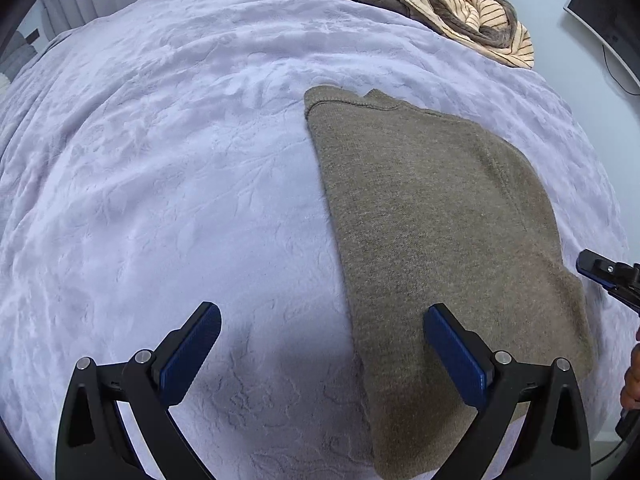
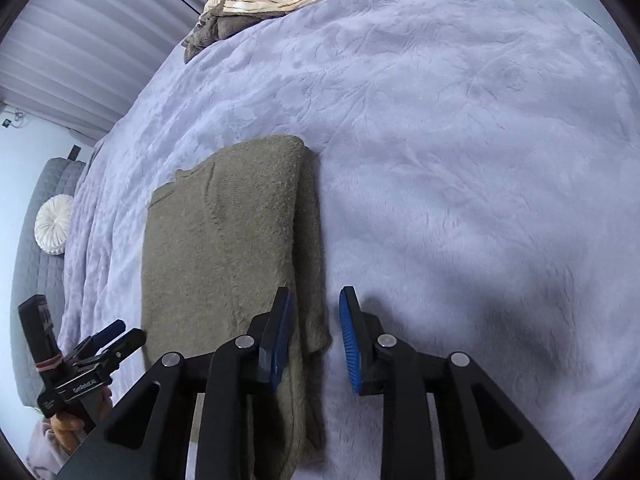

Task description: Fold small clothes

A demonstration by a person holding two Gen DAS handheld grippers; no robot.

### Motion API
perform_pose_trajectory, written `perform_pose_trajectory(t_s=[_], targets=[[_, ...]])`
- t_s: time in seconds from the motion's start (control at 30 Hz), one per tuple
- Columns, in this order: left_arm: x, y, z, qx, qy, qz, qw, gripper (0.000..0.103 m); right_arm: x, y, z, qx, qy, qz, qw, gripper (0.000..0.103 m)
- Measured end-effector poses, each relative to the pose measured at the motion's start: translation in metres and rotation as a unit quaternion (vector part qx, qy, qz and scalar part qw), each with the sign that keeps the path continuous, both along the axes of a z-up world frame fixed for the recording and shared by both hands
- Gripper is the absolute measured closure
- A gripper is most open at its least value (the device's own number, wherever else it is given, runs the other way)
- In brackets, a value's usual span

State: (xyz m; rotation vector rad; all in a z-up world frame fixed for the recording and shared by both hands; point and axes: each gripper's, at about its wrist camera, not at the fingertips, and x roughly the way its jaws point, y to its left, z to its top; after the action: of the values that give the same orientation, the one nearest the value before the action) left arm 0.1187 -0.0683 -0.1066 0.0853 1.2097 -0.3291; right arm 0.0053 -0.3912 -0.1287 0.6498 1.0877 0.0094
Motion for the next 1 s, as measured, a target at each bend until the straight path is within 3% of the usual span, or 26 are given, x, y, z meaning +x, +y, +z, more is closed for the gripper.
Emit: perform_pose_trajectory(t_s=[0.2, 0.37, 0.47, 0.57, 0.63, 0.67, 0.7, 0.73, 0.8, 0.87, 1.0], targets=[[-0.019, 0.008, 0.004, 0.004, 0.006, -0.011, 0.9999, 0.0, -0.025, 0.037, 0.039, 0.003, -0.045, 0.054, 0.998, 0.083], [-0.039, 0.005, -0.015, 0.019, 0.037, -0.024, 0.9988, 0.0, -0.032, 0.074, 0.031, -0.044, -0.016, 0.116, 0.992, 0.083], [-0.048, 0.008, -0.02, 0.006, 0.053, -0.025, 0.9983, 0.0, -0.042, 0.075, 0.029, -0.085, -0.007, 0.109, 0.99, 0.083], [-0.048, 0.013, -0.022, -0.025, 0.079, -0.016, 0.9964, 0.0, -0.05, 0.068, 0.027, -0.072, -0.005, 0.107, 0.992, 0.065], [-0.046, 0.016, -0.02, -0.035, 0.085, -0.008, 0.9957, 0.0, -0.05, 0.063, 0.016, -0.044, 0.016, 0.109, 0.993, 0.065], [-0.045, 0.016, -0.016, -0.035, 0.08, -0.005, 0.9961, 0.0, -0.047, 0.06, 0.009, -0.033, 0.032, 0.106, 0.993, 0.068], [-0.044, 0.016, -0.012, -0.032, 0.073, -0.006, 0.9968, 0.0, -0.045, 0.058, 0.002, -0.023, 0.047, 0.1, 0.994, 0.093], [-0.044, 0.015, -0.008, -0.029, 0.066, -0.009, 0.9973, 0.0, -0.044, 0.056, 0.0, -0.012, 0.05, 0.097, 0.994, 0.097], [-0.043, 0.014, -0.005, -0.011, 0.052, -0.017, 0.9984, 0.0, -0.045, 0.056, 0.01, -0.006, 0.03, 0.102, 0.994, 0.097], [-0.044, 0.011, -0.013, 0.009, 0.055, -0.031, 0.998, 0.0, -0.049, 0.056, 0.012, -0.03, 0.031, 0.107, 0.993, 0.097], [-0.05, 0.013, -0.036, 0.005, 0.079, -0.027, 0.9965, 0.0, -0.055, 0.045, -0.022, -0.022, 0.074, 0.087, 0.993, 0.097]])
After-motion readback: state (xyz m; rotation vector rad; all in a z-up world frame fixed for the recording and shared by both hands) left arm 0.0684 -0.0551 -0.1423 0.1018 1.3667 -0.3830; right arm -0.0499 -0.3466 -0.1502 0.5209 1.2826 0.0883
